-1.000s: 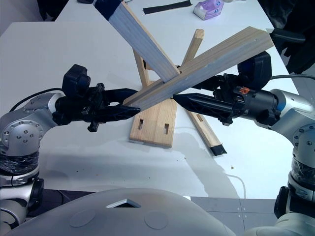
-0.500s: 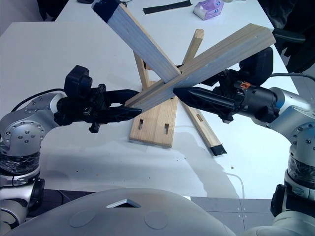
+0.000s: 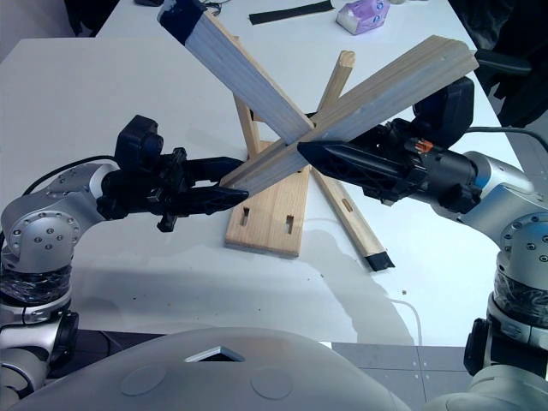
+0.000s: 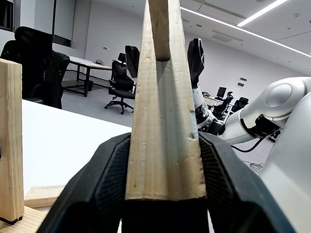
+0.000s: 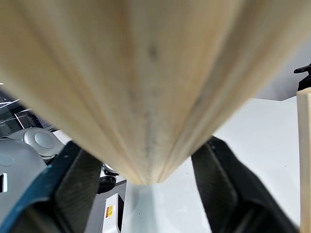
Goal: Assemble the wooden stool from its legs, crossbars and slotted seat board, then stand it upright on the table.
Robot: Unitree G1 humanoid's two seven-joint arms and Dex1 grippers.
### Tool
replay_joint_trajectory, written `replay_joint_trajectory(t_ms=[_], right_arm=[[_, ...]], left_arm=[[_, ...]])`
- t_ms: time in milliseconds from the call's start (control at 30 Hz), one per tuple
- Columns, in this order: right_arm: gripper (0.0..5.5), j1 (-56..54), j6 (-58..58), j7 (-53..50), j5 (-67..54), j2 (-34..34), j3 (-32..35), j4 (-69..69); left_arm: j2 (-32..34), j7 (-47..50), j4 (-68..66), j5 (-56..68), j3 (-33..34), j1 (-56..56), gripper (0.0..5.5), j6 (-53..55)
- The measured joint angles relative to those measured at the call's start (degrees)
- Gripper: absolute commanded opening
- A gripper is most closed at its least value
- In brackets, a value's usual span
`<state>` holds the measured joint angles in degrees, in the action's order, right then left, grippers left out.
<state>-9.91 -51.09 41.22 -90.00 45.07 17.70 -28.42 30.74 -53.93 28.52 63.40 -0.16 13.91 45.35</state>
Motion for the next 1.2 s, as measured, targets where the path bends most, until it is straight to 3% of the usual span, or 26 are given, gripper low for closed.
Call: replay_joint_trajectory(t_ms=[600, 633, 833, 1067, 1200], right_arm=[[2.04, 1.26, 2.19, 1.42, 3.15, -0.64, -0.72, -0.30], [2.04, 1.44, 2.31, 1.49, 3.36, -0.64, -0.73, -0.20], [2.04, 1.98, 2.41, 0.20, 7.34, -0.61, -1.54, -0.32], [2.04, 1.07, 3.66, 2.23, 12.42, 1.25, 0.06, 0.11], [2.04, 2.40, 6.29, 8.04, 23.92, 6.19, -1.63, -0.78]], left_arm=[[-0.08, -0.70, -1.58, -1.18, -0.77, 0.82, 2.05, 0.04], [-0.05, -0.65, -1.70, -1.77, -1.14, 1.04, 2.42, -0.09], [1.74, 0.36, -4.44, -9.71, -5.08, 1.85, 3.36, -0.11], [5.94, -5.98, -6.63, -17.53, -8.28, -0.92, 3.39, -4.25], [8.54, -10.45, -7.39, -21.84, -9.61, -4.02, 3.39, -8.33]])
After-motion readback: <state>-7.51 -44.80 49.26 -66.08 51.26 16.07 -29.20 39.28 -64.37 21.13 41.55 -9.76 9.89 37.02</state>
